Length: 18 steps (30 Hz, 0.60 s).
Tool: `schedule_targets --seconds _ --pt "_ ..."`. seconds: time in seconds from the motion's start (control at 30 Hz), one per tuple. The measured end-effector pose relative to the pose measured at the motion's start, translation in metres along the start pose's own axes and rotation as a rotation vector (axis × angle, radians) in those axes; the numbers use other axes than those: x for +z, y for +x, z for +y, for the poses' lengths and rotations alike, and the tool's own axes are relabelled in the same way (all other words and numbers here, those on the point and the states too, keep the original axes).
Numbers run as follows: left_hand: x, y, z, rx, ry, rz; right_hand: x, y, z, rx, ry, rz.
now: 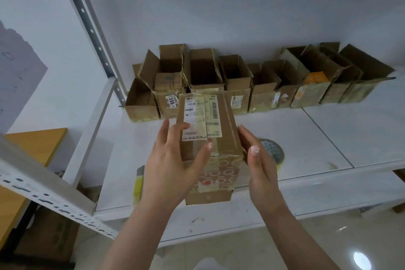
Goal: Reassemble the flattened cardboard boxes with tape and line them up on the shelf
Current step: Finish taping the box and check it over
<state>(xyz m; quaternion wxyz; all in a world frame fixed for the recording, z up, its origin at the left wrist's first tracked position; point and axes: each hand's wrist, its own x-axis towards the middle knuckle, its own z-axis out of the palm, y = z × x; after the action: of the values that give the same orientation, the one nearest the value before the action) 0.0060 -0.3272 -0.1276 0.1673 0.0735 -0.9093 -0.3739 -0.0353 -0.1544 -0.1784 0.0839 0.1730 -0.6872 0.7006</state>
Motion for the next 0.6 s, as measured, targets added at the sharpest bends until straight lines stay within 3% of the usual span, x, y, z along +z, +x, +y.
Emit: schedule_targets --seconds 0.07,0.2,0.3,0.47,0.6 --pt "0.001 0.001 0.015 -0.021 0.184 -0.015 -0.001 0.001 -0.001 0.061 0.099 0.014" --pt "0.01 0.004 0.038 -0.07 0.453 -0.206 0.003 0.002 -0.001 -0.003 0.15 -0.088" --pt "0.011 0.007 0.041 -0.101 0.603 -0.235 -0.005 0.003 0.004 0.026 0.063 -0.138" --pt "0.001 0.012 0.036 -0.067 0.559 -0.167 -0.006 0.008 -0.001 0.081 -0.056 -0.234" --pt "-0.016 0.018 0.023 -0.103 0.443 -0.092 -0.012 0.005 -0.004 0.322 -0.042 -0.101"
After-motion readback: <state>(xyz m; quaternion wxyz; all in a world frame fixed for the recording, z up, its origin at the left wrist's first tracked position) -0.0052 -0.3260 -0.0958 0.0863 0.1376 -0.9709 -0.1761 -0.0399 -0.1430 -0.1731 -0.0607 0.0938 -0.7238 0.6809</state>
